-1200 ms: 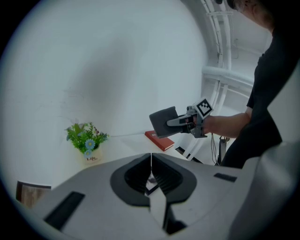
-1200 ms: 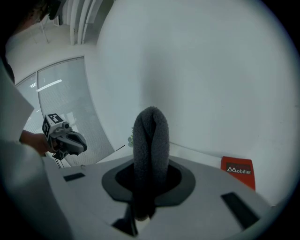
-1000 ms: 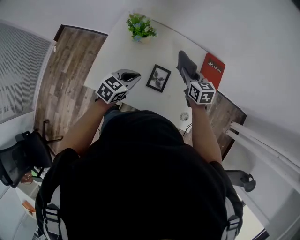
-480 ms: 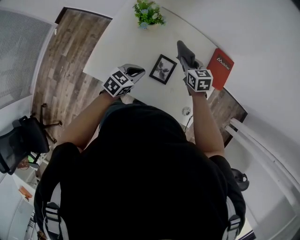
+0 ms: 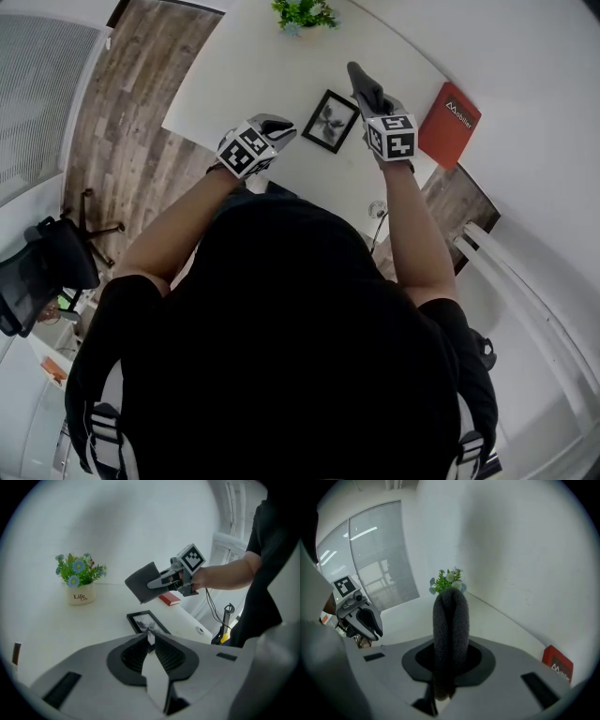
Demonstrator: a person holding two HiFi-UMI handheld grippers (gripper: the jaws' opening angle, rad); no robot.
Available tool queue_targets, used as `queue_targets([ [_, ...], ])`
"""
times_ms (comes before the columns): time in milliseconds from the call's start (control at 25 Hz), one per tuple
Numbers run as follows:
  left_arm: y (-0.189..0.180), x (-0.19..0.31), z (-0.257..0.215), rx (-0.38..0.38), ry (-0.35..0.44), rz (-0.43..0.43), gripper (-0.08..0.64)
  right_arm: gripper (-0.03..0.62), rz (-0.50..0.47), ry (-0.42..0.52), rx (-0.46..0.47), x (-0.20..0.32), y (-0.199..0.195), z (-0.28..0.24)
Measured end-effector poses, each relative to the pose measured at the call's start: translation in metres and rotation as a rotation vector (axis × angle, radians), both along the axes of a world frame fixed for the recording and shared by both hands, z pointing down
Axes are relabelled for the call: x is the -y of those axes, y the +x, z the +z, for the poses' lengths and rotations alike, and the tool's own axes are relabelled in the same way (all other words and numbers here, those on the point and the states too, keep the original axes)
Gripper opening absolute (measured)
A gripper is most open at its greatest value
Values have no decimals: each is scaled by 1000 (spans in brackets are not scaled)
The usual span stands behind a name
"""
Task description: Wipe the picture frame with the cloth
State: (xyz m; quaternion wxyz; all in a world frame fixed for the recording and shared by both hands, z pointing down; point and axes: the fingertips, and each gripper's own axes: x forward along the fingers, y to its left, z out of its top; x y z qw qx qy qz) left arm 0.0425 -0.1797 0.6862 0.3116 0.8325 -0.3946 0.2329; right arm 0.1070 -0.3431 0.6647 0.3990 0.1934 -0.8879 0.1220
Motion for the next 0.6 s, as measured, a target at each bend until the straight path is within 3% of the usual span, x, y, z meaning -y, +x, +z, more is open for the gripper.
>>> queue_targets([
  [400, 16, -2, 38, 25, -41, 66, 77, 51, -122, 71, -116, -3, -16, 36],
  [600, 24, -6, 59, 34, -75, 96, 89, 51, -188, 63, -168, -17, -21, 55],
])
